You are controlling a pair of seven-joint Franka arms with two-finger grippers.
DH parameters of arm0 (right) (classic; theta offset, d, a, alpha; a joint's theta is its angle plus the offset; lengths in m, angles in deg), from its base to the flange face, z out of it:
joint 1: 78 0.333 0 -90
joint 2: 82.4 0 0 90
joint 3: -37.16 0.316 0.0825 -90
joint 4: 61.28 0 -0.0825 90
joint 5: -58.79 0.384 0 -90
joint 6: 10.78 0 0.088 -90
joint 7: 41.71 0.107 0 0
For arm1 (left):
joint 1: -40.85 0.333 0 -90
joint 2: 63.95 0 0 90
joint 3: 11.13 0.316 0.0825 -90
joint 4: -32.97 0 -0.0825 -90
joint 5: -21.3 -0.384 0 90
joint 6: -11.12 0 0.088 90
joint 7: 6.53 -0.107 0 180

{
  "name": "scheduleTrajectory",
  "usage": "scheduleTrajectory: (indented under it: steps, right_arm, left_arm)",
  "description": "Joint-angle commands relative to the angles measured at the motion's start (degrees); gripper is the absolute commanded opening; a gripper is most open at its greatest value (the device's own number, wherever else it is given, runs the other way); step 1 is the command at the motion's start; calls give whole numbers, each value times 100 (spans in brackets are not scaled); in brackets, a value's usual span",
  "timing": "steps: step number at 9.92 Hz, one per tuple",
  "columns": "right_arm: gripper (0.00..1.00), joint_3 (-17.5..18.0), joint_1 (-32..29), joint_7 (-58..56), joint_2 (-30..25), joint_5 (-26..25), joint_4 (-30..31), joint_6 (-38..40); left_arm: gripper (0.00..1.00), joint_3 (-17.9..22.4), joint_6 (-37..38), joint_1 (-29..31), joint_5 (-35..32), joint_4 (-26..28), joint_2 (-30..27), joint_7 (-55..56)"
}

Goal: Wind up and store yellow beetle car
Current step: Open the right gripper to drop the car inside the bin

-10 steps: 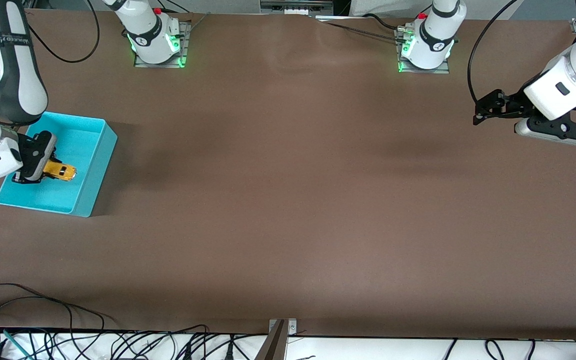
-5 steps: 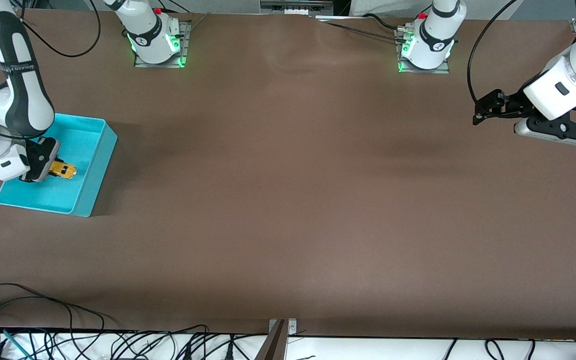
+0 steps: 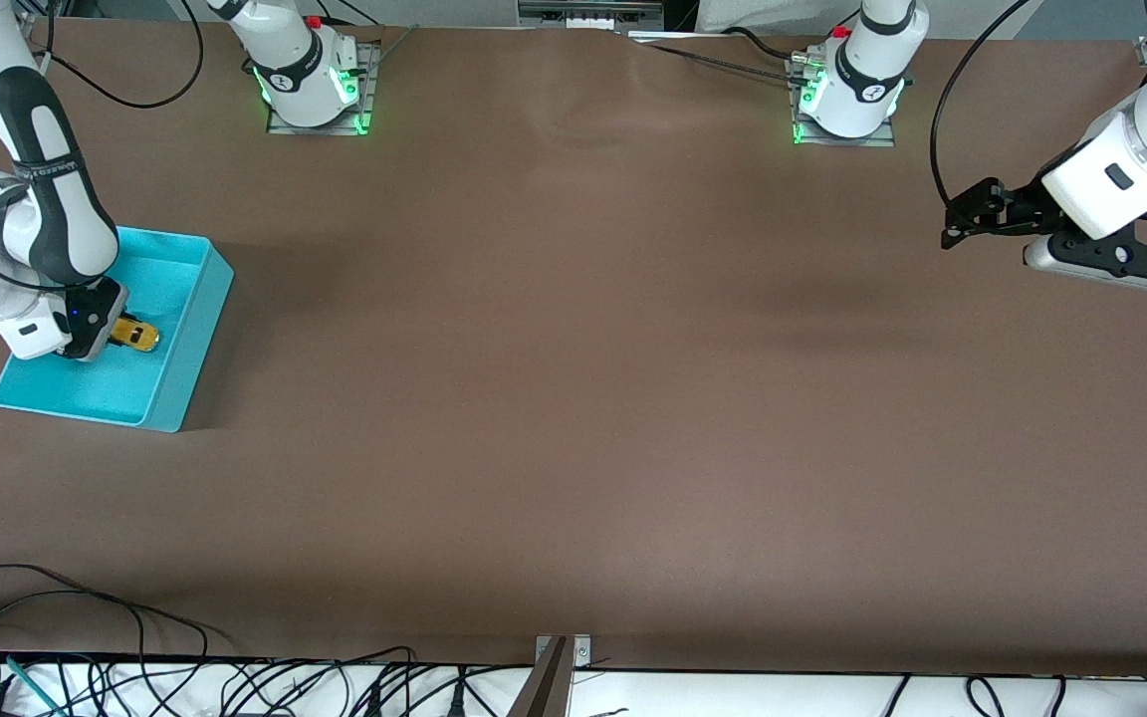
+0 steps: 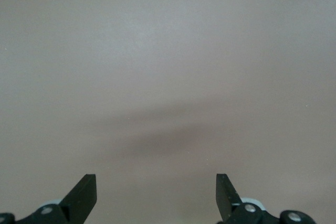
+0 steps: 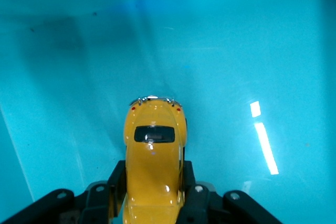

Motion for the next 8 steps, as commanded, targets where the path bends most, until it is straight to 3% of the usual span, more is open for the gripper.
scheduleTrajectory:
  steps: [1, 4, 5, 6, 7, 8]
  right_arm:
    - [0, 42, -110, -93, 55, 125, 27, -80]
    - [0, 51, -136, -102, 152, 292, 27, -80]
    - [25, 51, -136, -110, 152, 292, 18, -71]
    - [57, 77, -128, -93, 143, 318, 9, -71]
    - [79, 95, -128, -76, 117, 396, -8, -28]
    - [89, 104, -119, -75, 65, 415, -17, -10]
  left_arm:
    - [100, -5, 100, -21, -126, -166, 71, 48]
    - [100, -5, 100, -21, -126, -166, 71, 48]
    - [100, -5, 100, -47, -126, -166, 71, 74]
    - [100, -14, 100, -30, -126, -166, 71, 65]
    - [100, -14, 100, -38, -126, -166, 71, 65]
    - [100, -5, 100, -64, -126, -166, 71, 74]
